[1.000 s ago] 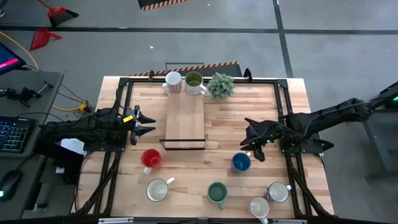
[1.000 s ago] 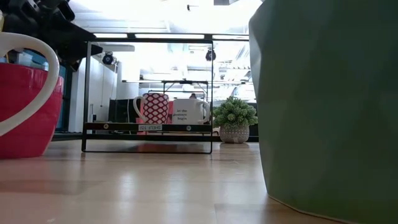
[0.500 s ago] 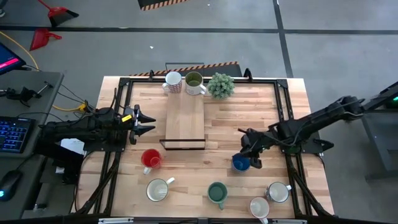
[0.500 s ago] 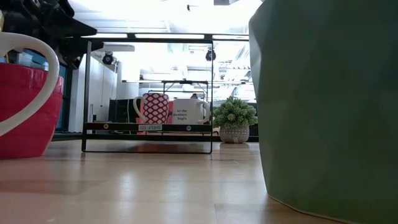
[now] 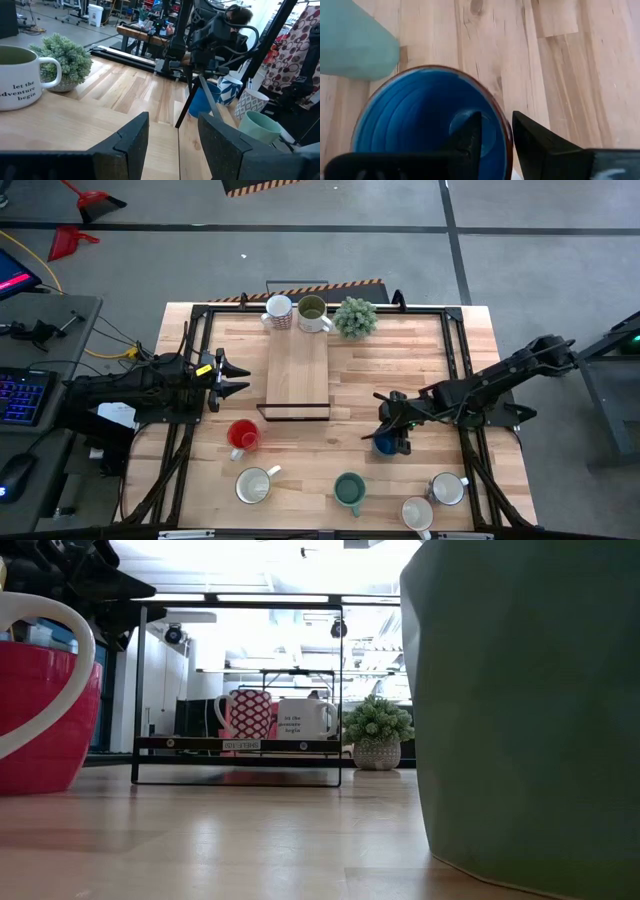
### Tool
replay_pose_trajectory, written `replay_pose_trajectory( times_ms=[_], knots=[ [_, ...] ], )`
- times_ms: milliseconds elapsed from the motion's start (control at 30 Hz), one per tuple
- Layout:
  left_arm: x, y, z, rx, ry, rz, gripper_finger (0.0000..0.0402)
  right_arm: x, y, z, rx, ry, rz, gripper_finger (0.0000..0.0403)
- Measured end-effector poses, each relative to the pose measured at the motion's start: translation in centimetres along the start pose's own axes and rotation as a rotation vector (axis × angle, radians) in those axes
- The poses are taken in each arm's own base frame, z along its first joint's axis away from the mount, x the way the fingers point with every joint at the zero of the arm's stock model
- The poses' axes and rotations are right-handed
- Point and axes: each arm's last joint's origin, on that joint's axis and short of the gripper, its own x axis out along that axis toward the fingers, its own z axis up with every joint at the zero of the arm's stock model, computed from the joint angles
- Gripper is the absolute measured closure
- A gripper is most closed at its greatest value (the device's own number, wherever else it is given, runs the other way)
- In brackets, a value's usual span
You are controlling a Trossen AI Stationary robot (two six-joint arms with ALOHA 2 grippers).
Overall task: Place coffee mugs
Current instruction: Put the blue mug on the shelf
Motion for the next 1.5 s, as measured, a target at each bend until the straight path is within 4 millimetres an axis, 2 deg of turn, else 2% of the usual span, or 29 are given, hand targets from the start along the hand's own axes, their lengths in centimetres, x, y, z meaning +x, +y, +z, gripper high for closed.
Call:
replay_pose_trajectory(
  times_ms=[100, 267, 467, 600, 733, 833, 1000, 1200, 1367, 1500],
  knots=[
    [0.0, 0.0, 0.0, 0.000, 0.000, 0.000, 0.0243, 0.2, 0.0, 0.2, -0.006, -0.029, -0.022, 0.0325],
    [0.0, 0.0, 0.0, 0.001, 0.000, 0.001, 0.0243, 0.2, 0.0, 0.4, -0.003, -0.053, -0.031, 0.0391],
    [0.0, 0.0, 0.0, 0.046, 0.000, 0.001, 0.0243, -0.4, 0.5, 1.5, 0.014, -0.090, -0.041, 0.0398],
    [0.0, 0.0, 0.0, 0.053, 0.000, 0.001, 0.0243, -2.3, 0.7, 3.0, -0.028, -0.045, -0.178, 0.0400],
    [0.0, 0.0, 0.0, 0.054, 0.000, 0.001, 0.0243, -5.5, 0.8, 5.5, -0.088, -0.058, -0.373, 0.0401],
    [0.0, 0.0, 0.0, 0.054, 0.000, 0.001, 0.0243, -7.8, 0.2, 7.6, -0.112, -0.088, -0.459, 0.0402],
    [0.0, 0.0, 0.0, 0.054, 0.000, 0.000, 0.0243, -10.6, -2.9, 10.9, -0.095, -0.159, -0.528, 0.0402],
    [0.0, 0.0, 0.0, 0.054, 0.000, 0.000, 0.0243, -12.9, -9.5, 13.7, 0.006, -0.276, -0.475, 0.0402],
    [0.0, 0.0, 0.0, 0.053, 0.000, 0.001, 0.0243, -12.4, -14.1, 16.1, 0.038, -0.293, -0.452, 0.0403],
    [0.0, 0.0, 0.0, 0.053, 0.000, 0.001, 0.0243, -10.7, -16.2, 19.0, -0.001, -0.247, -0.425, 0.0403]
  ],
)
